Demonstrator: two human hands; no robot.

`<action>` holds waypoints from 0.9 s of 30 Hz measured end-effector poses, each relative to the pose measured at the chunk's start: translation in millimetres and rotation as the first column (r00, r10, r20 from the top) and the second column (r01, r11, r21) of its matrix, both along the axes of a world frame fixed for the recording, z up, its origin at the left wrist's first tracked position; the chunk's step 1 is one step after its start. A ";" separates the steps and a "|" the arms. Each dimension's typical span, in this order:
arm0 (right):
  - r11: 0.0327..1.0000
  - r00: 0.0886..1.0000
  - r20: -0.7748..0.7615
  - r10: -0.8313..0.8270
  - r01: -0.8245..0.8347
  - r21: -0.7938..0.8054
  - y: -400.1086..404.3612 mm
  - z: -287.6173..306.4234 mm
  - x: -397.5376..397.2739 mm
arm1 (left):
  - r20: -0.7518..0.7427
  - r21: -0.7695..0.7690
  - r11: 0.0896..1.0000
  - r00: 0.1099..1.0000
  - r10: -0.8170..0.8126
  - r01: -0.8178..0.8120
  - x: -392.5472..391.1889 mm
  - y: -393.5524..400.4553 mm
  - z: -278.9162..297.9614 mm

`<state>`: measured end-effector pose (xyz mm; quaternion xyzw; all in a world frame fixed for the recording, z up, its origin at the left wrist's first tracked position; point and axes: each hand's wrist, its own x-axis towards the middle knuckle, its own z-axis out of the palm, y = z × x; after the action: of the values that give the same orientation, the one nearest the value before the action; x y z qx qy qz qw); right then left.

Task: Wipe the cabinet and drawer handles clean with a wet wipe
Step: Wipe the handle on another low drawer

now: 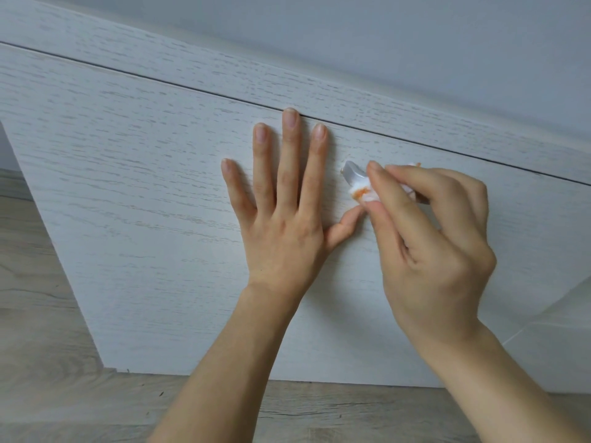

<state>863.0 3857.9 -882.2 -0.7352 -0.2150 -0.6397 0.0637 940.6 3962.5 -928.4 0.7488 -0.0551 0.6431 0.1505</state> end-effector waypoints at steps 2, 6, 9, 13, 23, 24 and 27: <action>0.999 0.999 -0.009 0.037 -0.037 -0.003 9.4 3.6 5.1 | 0.022 -0.011 1.000 1.000 -0.007 0.008 0.9 -2.0 1.4; 0.994 0.998 -0.024 0.066 -0.063 0.093 2.0 3.9 1.8 | 0.012 0.004 1.000 1.000 -0.008 0.008 2.1 -1.0 -1.5; 0.975 0.997 -0.043 0.070 -0.060 0.212 -0.6 1.8 -2.8 | -0.002 0.012 1.000 1.000 0.004 -0.004 0.9 1.4 -1.9; 0.974 0.996 -0.041 0.083 -0.072 0.213 10.5 1.1 2.5 | 0.008 0.011 1.000 1.000 0.018 -0.019 0.2 -0.9 -0.5; 0.989 0.997 0.029 0.071 -0.074 0.131 18.8 -1.2 13.1 | 0.061 -0.042 0.999 0.998 -0.021 0.024 3.0 -3.9 2.9; 0.989 0.997 0.026 0.077 -0.079 0.127 17.6 -0.8 12.8 | 0.052 -0.027 0.999 0.998 -0.022 0.023 3.0 -2.9 2.6; 0.989 0.995 0.003 0.098 -0.098 0.112 7.1 -1.2 10.2 | 0.009 0.026 1.000 1.000 -0.005 0.004 1.7 2.5 -0.8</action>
<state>873.2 3865.0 -883.4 -0.7198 -0.2149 -0.6459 0.1364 942.3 3965.0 -929.2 0.7476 -0.0656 0.6454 0.1422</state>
